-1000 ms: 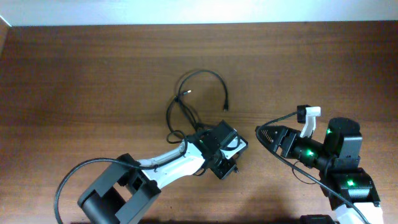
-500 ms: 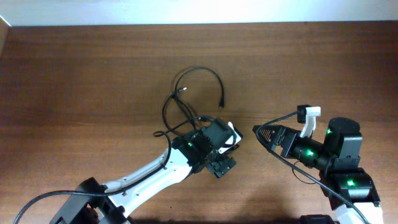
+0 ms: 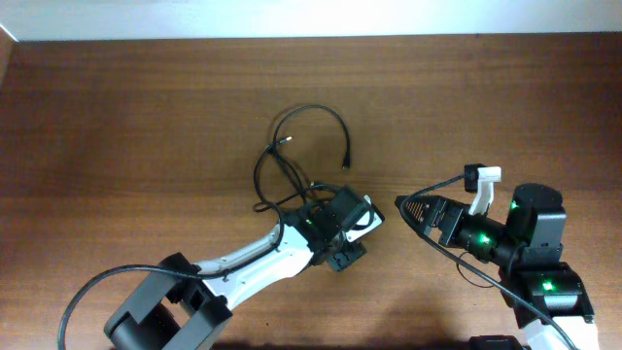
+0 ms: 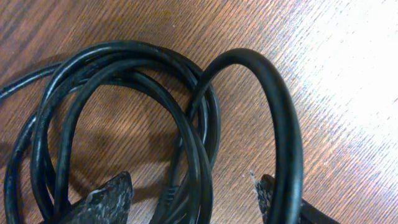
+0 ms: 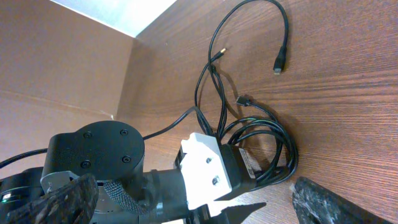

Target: Untangle cables

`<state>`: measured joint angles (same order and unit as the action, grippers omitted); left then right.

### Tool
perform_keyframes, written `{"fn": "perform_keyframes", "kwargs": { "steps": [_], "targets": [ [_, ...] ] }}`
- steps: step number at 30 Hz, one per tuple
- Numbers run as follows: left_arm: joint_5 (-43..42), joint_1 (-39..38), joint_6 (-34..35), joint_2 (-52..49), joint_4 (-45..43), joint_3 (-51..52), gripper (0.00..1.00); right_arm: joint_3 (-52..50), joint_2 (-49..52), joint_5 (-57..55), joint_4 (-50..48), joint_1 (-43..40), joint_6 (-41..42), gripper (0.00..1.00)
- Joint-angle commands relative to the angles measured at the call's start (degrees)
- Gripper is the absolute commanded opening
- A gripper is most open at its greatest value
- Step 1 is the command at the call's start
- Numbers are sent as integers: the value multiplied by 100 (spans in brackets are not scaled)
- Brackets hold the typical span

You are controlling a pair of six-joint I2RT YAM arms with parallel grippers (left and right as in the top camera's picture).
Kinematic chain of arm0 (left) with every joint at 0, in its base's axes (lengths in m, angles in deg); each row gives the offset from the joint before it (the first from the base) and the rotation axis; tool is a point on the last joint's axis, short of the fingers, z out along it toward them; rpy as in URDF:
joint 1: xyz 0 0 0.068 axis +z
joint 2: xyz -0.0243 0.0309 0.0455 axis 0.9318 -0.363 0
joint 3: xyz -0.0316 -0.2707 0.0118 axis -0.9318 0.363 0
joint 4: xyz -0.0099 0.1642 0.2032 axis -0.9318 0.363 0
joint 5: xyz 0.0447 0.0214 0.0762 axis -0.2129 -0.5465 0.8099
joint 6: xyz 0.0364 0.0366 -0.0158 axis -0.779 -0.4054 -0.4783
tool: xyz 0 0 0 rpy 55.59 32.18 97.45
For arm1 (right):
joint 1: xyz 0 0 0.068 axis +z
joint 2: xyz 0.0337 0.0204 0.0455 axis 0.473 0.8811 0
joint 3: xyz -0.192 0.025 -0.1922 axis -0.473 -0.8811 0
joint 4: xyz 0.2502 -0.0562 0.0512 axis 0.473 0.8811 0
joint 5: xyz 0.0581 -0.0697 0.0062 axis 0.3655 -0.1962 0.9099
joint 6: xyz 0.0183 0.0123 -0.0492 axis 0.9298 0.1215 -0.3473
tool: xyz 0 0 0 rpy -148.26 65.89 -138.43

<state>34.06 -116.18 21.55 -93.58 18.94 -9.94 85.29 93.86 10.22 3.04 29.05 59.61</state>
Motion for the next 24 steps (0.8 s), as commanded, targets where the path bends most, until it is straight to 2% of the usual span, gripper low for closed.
{"fn": "perform_keyframes", "kwargs": {
  "steps": [1,6,11,14,18,21,22,23,24],
  "targets": [
    [-90,11,-26,-61,11,20,65,50,-13,-9,4,-15,-59,98],
    [-85,11,-9,-68,-44,201,65,50,-13,-11,2,-15,-59,98],
    [-87,11,-7,-68,-61,201,34,50,-13,-11,2,-15,-59,98],
    [-87,11,-7,-68,-151,203,24,50,-13,-11,4,-15,-59,98],
    [-87,11,-7,-68,-205,221,18,50,-13,-11,2,-15,-59,98],
    [-87,11,-7,-68,-291,278,25,50,-13,-11,2,-15,-59,98],
    [-87,11,-7,-68,-295,278,40,50,-13,-11,2,-15,-59,98],
    [-85,11,-7,-68,-293,278,47,50,-13,-11,2,-15,-59,98],
    [-87,11,-7,-74,-293,278,49,50,-13,-11,2,-15,-59,98]
  ]
}}
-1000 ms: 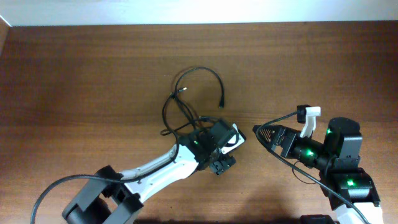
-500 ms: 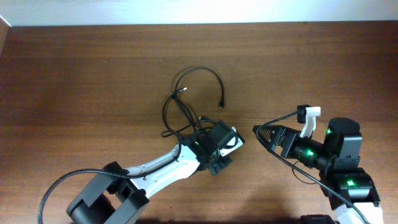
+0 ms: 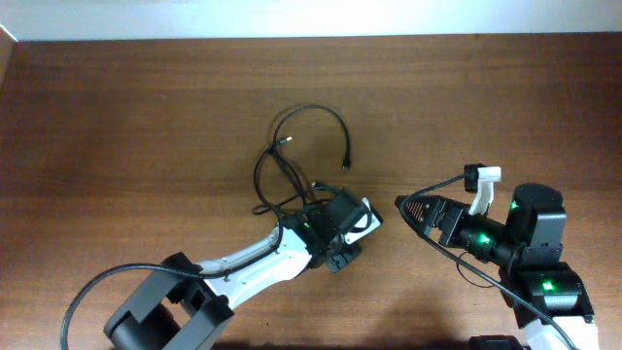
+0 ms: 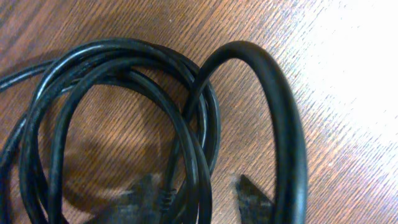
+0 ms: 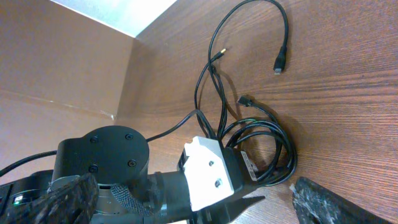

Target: Untangle cables

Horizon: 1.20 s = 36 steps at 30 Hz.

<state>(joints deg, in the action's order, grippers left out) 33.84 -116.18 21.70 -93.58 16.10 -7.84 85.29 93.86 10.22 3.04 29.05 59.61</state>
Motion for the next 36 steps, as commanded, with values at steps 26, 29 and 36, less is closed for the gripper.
{"fn": "perform_keyframes", "kwargs": {
  "steps": [26,29,36],
  "targets": [
    [-761,9,-22,3348,-1005,-199,0,50,-17,1895,-909,-13,-968,97],
    [-1491,9,-22,3348,-1084,-199,0,50,-15,1589,-815,-15,-960,97],
    [-1934,11,-22,3351,-1115,-199,0,50,-11,850,-446,-15,-942,90]
  ]
}}
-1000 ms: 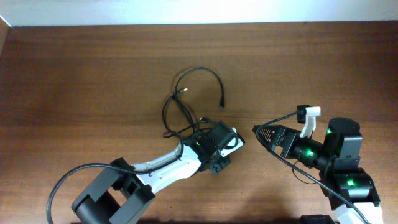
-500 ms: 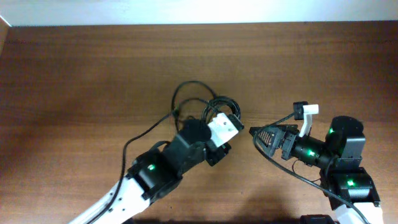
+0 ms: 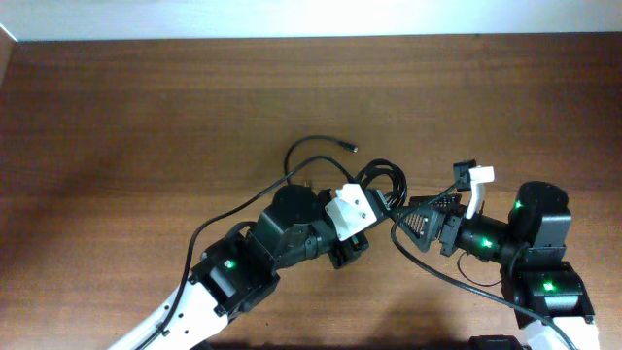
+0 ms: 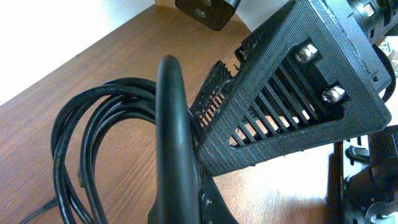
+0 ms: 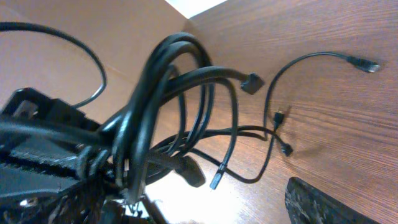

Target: Untangle cables

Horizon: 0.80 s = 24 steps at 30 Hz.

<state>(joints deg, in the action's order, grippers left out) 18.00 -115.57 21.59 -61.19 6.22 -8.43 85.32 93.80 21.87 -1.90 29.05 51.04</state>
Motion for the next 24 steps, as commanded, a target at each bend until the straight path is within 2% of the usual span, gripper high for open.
{"fn": "perform_keyframes", "kwargs": {
  "steps": [1,5,11,13,16,20,24],
  "targets": [
    [-616,-50,-11,109,-170,-140,0,48,7,-452,151,-13,-85,90],
    [-1438,-50,-13,109,-341,-140,0,48,302,-452,173,-15,-85,90],
    [-1394,-46,-13,116,-883,-140,0,48,505,-474,173,-15,-90,90],
    [-758,-44,-11,181,-914,-140,0,48,505,-476,173,-15,-90,90],
    [-229,-44,-9,382,-905,-140,0,48,505,-691,269,-15,-87,90],
    [807,-44,-11,942,-437,-140,0,48,503,-769,308,-15,-87,90],
    [999,-46,-11,1139,-186,-140,0,48,503,-643,302,-15,-85,90]
  ]
}}
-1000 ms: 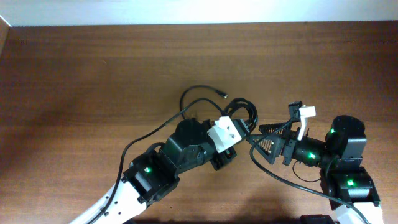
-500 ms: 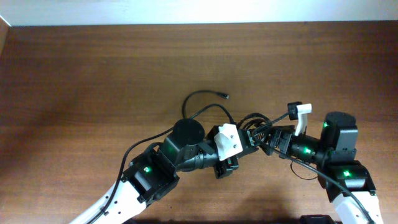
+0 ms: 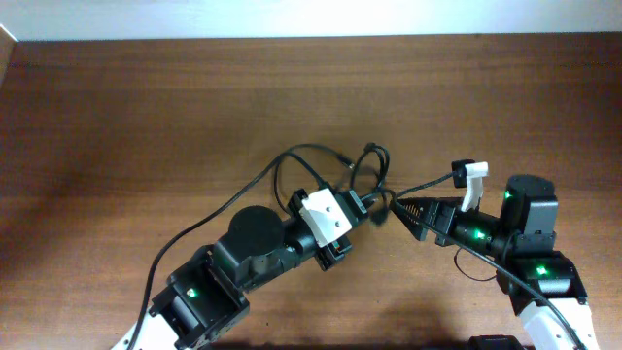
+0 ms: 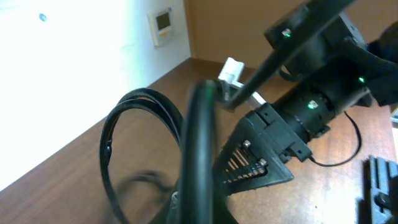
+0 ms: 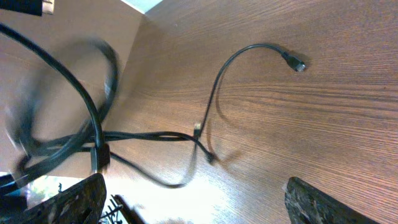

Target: Untangle cables

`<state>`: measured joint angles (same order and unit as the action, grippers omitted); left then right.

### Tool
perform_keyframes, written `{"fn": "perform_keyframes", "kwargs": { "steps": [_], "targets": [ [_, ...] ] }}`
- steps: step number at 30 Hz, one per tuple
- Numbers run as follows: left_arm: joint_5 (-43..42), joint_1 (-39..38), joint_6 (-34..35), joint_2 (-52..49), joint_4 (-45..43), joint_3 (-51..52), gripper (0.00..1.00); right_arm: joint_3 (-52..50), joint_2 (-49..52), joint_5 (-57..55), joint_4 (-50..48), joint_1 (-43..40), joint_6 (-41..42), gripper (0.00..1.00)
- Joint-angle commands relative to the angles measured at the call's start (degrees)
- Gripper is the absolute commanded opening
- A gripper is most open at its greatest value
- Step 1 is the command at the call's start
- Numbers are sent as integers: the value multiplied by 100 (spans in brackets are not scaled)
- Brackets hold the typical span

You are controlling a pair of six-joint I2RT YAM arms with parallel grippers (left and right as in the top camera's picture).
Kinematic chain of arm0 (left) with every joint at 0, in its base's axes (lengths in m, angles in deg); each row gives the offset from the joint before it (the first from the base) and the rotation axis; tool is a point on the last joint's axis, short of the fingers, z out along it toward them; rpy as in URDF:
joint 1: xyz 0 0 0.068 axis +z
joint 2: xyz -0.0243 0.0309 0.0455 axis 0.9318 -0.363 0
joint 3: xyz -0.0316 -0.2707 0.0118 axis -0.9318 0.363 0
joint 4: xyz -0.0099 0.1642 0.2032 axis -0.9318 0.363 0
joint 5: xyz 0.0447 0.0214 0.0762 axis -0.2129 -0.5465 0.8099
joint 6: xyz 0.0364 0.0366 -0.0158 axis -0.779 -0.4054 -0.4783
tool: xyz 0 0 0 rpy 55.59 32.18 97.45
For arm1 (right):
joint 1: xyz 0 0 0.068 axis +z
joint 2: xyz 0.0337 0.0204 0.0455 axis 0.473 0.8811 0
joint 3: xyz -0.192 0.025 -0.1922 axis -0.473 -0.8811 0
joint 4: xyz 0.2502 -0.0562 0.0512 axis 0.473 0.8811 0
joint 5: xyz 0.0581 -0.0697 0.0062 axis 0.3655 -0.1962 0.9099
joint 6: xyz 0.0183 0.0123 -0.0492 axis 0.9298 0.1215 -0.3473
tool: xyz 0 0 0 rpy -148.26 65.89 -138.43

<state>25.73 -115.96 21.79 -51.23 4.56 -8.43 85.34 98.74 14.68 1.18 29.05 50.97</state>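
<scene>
A tangle of black cables (image 3: 367, 167) hangs lifted at the table's middle. My left gripper (image 3: 362, 207) is shut on one thick strand (image 4: 198, 143), which stands right in front of the left wrist camera, with a loop (image 4: 127, 134) hanging beside it. My right gripper (image 3: 400, 210) points at the tangle from the right, a short way off it. In the right wrist view that gripper (image 5: 194, 186) is wide open and holds nothing. There the blurred coil (image 5: 93, 118) hangs at the left, and a thin lead with a plug (image 5: 295, 63) trails over the wood.
The brown wooden table (image 3: 117, 117) runs under both arms, and a pale wall borders its far edge. The left arm's own black cable (image 3: 209, 219) arcs from its base toward the tangle. A white clip (image 3: 471, 180) sits on top of the right arm.
The left gripper has moved a little up and left with the thick strand still in it. The coil now hangs farther from the right gripper, and a thin lead is drawn out over the wood.
First the left gripper stood open over the coil lying on the table, then its fingers were closer together around a strand. Later the coil was off the table, right at the open right gripper. Now it hangs a short way left of it.
</scene>
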Motion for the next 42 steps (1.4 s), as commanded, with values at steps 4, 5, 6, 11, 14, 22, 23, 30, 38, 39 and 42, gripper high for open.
{"fn": "perform_keyframes", "kwargs": {
  "steps": [4,5,6,11,14,22,23,30,38,39,42],
  "targets": [
    [688,-7,251,136,282,-140,0,46,-98,562,-197,-15,-81,91],
    [710,-7,254,136,308,-140,0,48,-205,625,-227,-15,-81,91],
    [710,-7,350,127,315,-140,0,46,-387,713,-293,-15,-83,91],
    [710,-7,1958,-177,258,-140,0,46,-1113,931,-433,-13,-105,91],
    [706,-7,3292,-575,-232,-140,0,46,-1231,1982,-704,-13,-824,91],
    [551,-13,6013,-678,-811,-140,0,46,-1231,3064,-804,-9,-1694,92],
    [455,-52,6354,-774,-813,-140,0,46,-1231,3067,-807,-7,-1738,91],
    [149,-385,6736,-1351,-2024,-140,0,46,-1231,3058,-802,-9,-1801,91],
    [197,-426,7722,-1399,-2352,-140,0,46,-1228,3060,-804,-9,-1801,40],
    [195,-426,7952,-1421,-2347,-140,0,46,-1228,3058,-804,-9,-1801,33],
    [195,-426,7956,-1480,-2446,-140,0,46,-1228,2968,-802,-9,-1797,6]
  ]
}}
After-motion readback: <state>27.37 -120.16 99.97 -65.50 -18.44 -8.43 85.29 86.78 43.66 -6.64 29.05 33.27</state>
